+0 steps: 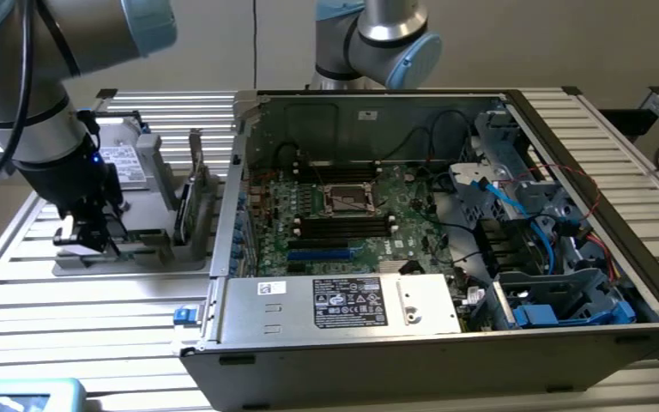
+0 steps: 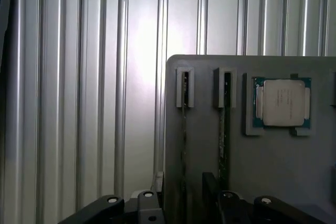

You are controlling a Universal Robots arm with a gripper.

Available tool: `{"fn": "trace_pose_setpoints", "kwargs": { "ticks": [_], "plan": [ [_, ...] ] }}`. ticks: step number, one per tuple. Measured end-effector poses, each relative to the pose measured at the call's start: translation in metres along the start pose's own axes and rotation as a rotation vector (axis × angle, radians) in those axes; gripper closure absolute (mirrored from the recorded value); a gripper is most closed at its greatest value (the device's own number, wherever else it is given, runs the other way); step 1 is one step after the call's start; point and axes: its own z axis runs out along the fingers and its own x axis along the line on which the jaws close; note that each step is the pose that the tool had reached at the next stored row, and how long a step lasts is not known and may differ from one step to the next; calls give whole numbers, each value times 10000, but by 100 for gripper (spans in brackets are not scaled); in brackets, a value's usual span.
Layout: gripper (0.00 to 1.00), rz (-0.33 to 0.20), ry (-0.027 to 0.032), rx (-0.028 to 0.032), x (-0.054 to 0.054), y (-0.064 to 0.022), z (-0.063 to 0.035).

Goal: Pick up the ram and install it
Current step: 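Pick up the ram and move it above insertion slot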

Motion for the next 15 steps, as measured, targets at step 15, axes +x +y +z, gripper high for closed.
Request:
{"fn": "trace_pose_setpoints", "kwargs": {
  "ticks": [15],
  "plan": [
    [60, 0, -5, -1, 1, 9, 217]
  ]
}}
